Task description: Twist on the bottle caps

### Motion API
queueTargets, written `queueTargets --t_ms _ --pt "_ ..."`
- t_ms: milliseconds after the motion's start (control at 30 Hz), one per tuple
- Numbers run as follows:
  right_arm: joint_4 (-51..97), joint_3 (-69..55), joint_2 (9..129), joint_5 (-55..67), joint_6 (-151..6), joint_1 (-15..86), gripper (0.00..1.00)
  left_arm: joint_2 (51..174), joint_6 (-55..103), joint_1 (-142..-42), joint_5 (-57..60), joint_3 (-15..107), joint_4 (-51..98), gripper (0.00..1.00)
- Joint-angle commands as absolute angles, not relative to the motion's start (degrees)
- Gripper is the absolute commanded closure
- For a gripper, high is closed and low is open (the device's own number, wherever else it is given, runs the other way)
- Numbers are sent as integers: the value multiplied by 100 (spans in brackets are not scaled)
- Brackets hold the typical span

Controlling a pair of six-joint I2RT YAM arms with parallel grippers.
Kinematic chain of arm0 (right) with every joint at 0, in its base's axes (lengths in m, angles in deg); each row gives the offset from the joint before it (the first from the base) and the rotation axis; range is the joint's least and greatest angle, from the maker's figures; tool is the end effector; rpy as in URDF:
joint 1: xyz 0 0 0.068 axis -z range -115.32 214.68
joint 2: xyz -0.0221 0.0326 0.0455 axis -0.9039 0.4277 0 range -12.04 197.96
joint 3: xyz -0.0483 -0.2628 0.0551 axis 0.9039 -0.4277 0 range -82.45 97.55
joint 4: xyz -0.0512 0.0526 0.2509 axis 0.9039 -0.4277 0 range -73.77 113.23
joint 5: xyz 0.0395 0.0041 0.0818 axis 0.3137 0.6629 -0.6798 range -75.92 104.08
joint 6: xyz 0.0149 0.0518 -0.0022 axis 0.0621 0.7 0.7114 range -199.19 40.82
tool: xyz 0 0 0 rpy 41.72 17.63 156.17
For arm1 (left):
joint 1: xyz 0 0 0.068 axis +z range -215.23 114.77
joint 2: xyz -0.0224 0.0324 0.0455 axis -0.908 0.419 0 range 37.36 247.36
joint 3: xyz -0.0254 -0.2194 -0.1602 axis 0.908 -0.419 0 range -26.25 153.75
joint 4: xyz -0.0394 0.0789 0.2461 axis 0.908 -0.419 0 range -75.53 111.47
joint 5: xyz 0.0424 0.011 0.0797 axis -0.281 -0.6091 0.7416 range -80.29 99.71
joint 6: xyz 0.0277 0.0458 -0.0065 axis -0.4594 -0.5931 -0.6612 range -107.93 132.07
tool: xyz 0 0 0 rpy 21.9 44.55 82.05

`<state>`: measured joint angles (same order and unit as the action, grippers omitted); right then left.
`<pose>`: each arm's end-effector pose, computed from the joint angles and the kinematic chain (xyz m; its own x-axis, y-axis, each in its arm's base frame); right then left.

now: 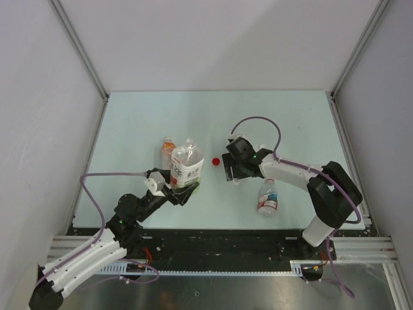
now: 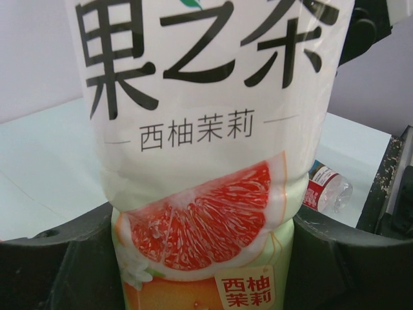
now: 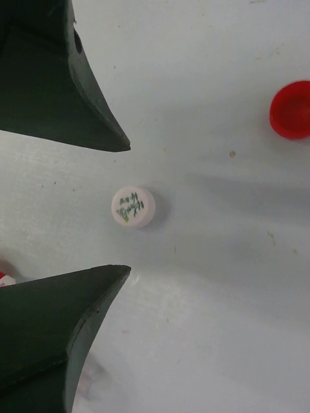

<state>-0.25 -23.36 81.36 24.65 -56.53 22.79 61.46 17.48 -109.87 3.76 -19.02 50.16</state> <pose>0.2500 0.2154 0.1962 -0.8061 -0.2144 -0.5516 -0.2959 0.9532 0.0619 0.0956 -0.0996 0.2300 0.0724 -0.2031 -0.9765 0.7814 0.6200 -0.0710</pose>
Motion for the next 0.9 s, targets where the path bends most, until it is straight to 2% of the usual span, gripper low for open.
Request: queueTargets --t_ms 0,300,467,867 --pt "8 -2010 8380 2336 -5700 2137 27 6032 1562 -10973 488 -1943 5333 87" --pt "-105 -1923 8735 2583 -5615 2074 38 6033 1544 -10973 365 -1940 5338 88" --pt "-136 -1905 8849 2607 -5579 2051 48 6033 1527 -10971 362 -1936 5339 88" --pt "-358 -1854 8968 2797 -5461 1997 59 6037 1506 -10972 307 -1927 5332 90"
